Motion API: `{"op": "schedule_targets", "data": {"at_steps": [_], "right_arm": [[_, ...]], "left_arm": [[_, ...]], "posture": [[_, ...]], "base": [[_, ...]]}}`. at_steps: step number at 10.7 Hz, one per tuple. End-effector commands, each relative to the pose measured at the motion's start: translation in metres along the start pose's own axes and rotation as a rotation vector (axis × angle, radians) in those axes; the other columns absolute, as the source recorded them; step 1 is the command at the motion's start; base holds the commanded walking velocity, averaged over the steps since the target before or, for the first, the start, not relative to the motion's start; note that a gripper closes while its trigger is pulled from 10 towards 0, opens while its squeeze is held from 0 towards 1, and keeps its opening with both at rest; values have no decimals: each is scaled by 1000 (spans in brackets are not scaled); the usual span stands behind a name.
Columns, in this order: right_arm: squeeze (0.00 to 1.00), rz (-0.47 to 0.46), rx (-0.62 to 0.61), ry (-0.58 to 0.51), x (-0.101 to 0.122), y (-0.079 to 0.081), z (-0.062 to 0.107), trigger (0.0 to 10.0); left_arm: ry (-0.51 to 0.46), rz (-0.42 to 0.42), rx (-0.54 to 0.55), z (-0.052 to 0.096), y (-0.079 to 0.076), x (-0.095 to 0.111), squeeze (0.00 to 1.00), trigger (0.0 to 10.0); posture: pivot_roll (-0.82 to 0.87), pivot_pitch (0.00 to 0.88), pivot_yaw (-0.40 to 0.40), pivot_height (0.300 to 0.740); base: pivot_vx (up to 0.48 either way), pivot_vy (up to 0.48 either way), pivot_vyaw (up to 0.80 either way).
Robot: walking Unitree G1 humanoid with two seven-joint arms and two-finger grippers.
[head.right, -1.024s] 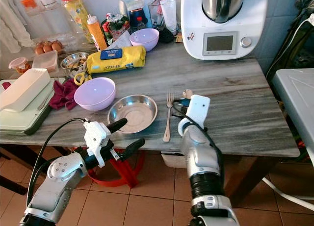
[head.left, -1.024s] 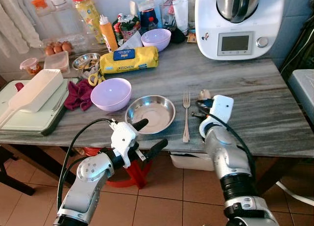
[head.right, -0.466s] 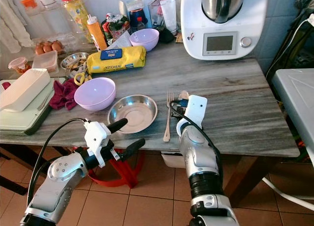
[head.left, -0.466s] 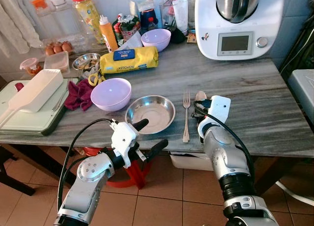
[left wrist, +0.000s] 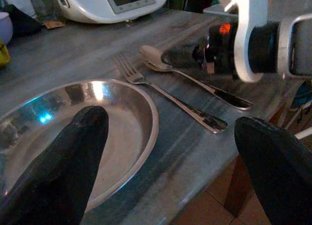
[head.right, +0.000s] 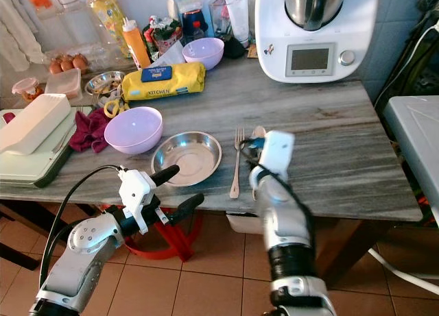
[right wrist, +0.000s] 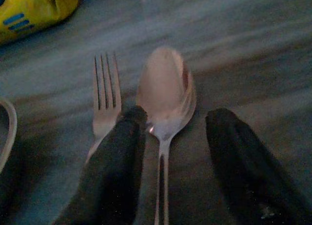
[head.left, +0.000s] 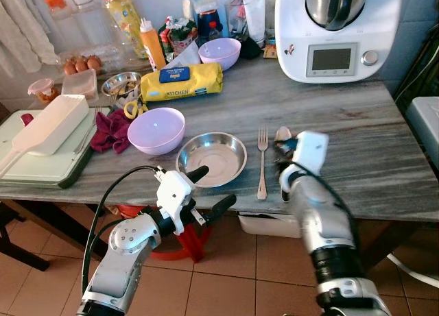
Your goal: Setting the table
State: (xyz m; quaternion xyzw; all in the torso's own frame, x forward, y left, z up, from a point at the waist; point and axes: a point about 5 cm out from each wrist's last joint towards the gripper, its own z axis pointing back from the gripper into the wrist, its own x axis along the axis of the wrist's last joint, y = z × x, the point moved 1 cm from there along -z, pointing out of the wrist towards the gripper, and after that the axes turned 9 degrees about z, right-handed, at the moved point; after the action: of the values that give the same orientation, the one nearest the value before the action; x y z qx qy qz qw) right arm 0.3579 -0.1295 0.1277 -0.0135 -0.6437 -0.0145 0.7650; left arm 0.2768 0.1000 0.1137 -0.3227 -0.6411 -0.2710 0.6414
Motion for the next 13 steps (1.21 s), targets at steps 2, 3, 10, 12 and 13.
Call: {"op": "schedule_targets", "data": {"at_steps": [2,3,10,12,13], "right_arm": [[1000,-21,53,-120,20,13,8,10000],[1000,-56,76,-240,37,15,14,10000],[1000,77,13,-367,40,-19,51,10000],[1000,101,8,-351,34,-24,58,10000],[1000,107,-8,-352,34,-26,59,10000]], "left_arm": [[7,-19,11,1,3,1,0,10000],[2,-19,14,1,4,2,0,10000],[-11,-19,-3,4,2,5,0,10000],[-6,-23,4,5,4,4,0,10000],[-26,-23,44,4,7,7,0,10000]], "posture": [[-173,60,149,740],[-177,58,149,740],[-181,65,137,740],[-189,69,143,740],[-191,70,145,740]], "base": [[0,0,0],[0,0,0],[0,0,0],[0,0,0],[0,0,0]]}}
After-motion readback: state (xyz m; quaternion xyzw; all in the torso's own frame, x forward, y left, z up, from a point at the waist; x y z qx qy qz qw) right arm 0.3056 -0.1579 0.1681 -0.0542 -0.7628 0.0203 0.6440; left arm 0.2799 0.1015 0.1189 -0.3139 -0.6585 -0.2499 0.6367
